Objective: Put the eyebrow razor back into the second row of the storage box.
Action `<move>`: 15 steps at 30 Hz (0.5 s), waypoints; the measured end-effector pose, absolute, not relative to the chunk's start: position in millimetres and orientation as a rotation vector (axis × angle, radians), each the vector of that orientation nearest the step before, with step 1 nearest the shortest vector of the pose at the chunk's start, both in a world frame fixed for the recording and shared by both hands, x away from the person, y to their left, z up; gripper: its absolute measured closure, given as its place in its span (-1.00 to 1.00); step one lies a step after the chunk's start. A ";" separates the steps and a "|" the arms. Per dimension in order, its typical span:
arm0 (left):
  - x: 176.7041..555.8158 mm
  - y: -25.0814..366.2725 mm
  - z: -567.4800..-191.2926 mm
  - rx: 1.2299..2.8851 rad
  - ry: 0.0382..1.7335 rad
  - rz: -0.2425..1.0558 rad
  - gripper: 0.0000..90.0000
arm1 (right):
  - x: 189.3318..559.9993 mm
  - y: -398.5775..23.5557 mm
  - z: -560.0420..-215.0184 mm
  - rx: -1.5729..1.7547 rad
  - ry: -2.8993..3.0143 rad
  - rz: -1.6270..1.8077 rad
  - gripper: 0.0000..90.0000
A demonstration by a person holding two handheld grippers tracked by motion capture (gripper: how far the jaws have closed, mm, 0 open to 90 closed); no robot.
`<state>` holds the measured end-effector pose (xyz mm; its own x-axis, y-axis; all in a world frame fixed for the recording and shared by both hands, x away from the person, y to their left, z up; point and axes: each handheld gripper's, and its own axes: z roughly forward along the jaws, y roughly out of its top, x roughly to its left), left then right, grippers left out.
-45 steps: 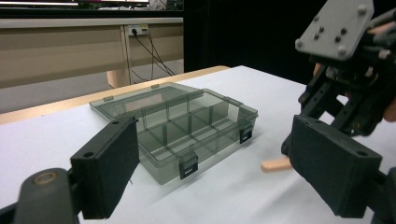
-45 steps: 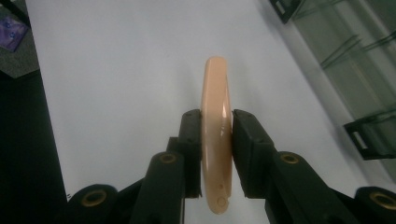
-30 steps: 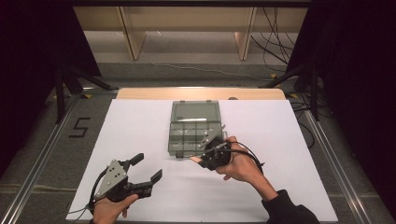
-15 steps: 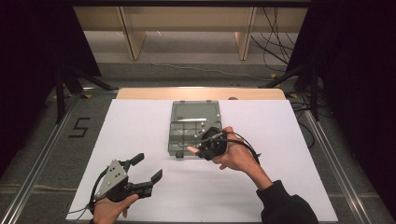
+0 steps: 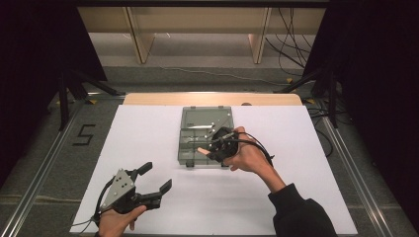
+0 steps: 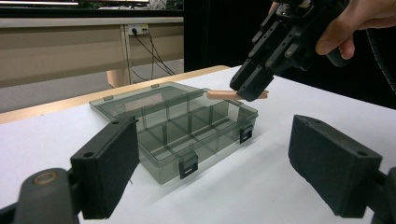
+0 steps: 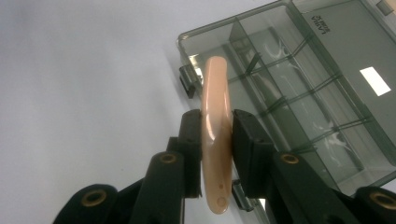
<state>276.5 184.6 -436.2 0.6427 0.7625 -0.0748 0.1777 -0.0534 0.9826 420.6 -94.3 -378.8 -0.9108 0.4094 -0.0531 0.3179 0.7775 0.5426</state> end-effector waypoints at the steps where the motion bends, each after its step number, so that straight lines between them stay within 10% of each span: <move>1: 276.5 184.6 -436.2 1.586 0.799 0.570 -0.64 | 420.6 -94.3 -378.8 0.578 2.801 0.810 0.65; 15: 276.3 184.1 -436.4 1.588 0.803 0.560 -0.64 | 439.3 -95.5 -382.8 0.614 2.809 0.773 0.65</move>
<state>276.3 184.1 -436.4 0.6444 0.7603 -0.0818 0.1856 -0.0518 0.9813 439.3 -95.5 -382.8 -0.9020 0.4292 -0.0478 0.3442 0.7814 0.5206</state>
